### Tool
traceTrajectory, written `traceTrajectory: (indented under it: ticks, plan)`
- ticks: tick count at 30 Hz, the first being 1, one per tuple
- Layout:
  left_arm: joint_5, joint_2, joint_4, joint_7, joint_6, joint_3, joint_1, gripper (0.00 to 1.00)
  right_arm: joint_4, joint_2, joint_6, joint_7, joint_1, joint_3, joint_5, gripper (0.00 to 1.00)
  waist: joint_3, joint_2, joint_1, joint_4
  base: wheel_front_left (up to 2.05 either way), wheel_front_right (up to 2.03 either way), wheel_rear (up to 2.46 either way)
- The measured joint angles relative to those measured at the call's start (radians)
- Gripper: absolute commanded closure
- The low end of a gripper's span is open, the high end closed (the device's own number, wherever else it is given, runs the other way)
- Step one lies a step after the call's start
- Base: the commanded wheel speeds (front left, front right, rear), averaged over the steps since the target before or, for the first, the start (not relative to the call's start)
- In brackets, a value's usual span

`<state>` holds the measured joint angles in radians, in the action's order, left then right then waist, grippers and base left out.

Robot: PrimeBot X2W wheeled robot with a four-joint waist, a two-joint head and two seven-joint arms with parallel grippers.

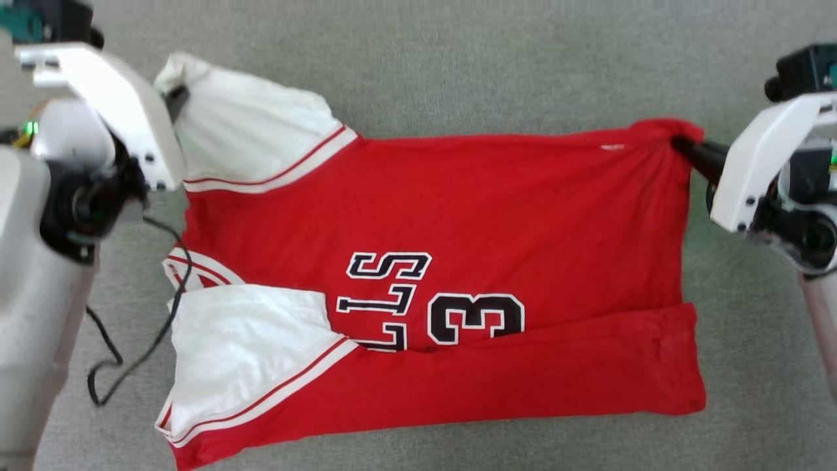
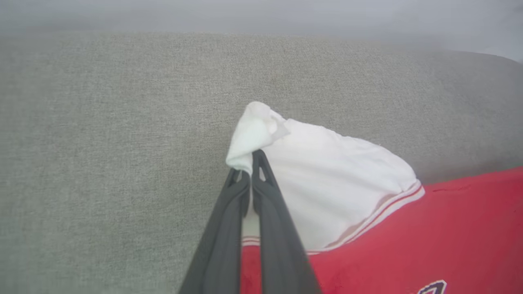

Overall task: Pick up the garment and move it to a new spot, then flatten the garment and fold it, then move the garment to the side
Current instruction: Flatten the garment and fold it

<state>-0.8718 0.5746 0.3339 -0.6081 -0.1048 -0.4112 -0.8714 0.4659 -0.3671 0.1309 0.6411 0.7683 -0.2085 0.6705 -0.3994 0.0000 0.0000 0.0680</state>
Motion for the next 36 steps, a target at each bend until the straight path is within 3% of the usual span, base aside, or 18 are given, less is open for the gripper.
traceTrajectory:
  ticks: [12, 22, 23, 24, 25, 32, 36]
  plan:
    - [-0.145, 0.015, -0.130, 0.134, -0.049, 0.102, 0.507, 1.00, -0.048, 0.045, 0.000, -0.094, -0.311, 0.072, -0.019, 1.00, 0.179, 0.0000, -0.0001, -0.010, 0.00, 0.00, 0.00]
    - [-0.201, -0.024, -0.167, 0.173, -0.089, 0.108, 0.766, 1.00, -0.065, 0.077, 0.000, -0.131, -0.517, 0.100, -0.018, 1.00, 0.234, 0.0000, -0.0001, -0.017, 0.00, 0.00, 0.00]
    - [-0.206, -0.032, -0.162, 0.184, -0.089, 0.108, 0.777, 0.85, -0.065, 0.081, 0.000, -0.143, -0.532, 0.099, -0.020, 0.86, 0.237, 0.0000, -0.0001, -0.016, 0.00, 0.00, 0.00]
    - [-0.203, -0.039, -0.157, 0.199, -0.089, 0.108, 0.782, 0.40, -0.065, 0.083, 0.000, -0.160, -0.544, 0.098, -0.022, 0.00, 0.239, 0.0000, -0.0002, -0.015, 0.00, 0.00, 0.00]
    - [-0.194, -0.047, -0.151, 0.216, -0.091, 0.106, 0.784, 0.00, -0.065, 0.085, 0.000, -0.171, -0.551, 0.096, -0.023, 0.00, 0.241, 0.0000, -0.0002, -0.015, 0.00, 0.00, 0.00]
    - [-0.126, -0.097, -0.151, 0.346, -0.089, 0.088, 0.792, 0.00, -0.141, 0.091, 0.000, -0.325, -0.623, 0.095, -0.045, 0.00, 0.278, 0.0000, -0.0002, -0.014, 0.00, 0.00, 0.00]
    - [-0.073, -0.117, -0.186, 0.426, -0.100, 0.072, 0.794, 0.00, -0.212, 0.090, 0.000, -0.360, -0.659, 0.108, -0.052, 0.00, 0.313, 0.0000, -0.0001, -0.009, 0.00, 0.00, 0.00]
